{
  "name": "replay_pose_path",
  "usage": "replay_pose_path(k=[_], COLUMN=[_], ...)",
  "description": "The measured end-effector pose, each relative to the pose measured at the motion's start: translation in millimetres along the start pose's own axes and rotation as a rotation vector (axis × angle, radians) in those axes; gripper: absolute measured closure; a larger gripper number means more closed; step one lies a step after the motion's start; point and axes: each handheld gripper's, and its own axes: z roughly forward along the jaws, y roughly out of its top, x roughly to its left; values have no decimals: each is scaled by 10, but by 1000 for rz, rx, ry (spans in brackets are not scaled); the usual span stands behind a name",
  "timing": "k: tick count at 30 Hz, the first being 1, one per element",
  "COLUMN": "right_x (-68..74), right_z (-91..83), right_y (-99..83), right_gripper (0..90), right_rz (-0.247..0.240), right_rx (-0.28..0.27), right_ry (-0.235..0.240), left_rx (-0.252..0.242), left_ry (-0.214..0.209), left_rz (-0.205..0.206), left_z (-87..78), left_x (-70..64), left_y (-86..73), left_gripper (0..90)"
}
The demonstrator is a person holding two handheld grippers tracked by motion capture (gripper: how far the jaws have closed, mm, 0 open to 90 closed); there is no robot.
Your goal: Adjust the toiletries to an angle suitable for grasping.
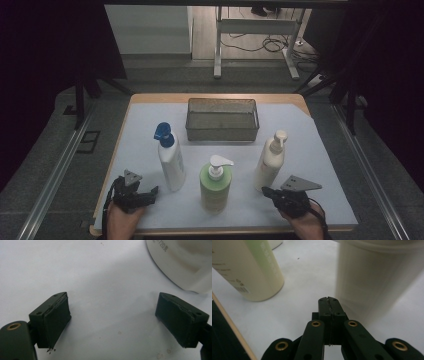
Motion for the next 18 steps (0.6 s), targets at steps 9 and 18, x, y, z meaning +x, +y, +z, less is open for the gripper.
replay_pose_path(k=[9,18], right_x=[63,-124], right_z=[209,70], right_y=[33,-40], right_gripper=[896,895], right_rz=[-29,1], right_rx=[-5,2], right_ry=[-94,-107], left_rx=[0,1], left_ry=[0,0], left_rz=[0,0], left_z=[0,-1], left_x=[0,0], left_y=[0,0], left_gripper=[123,123])
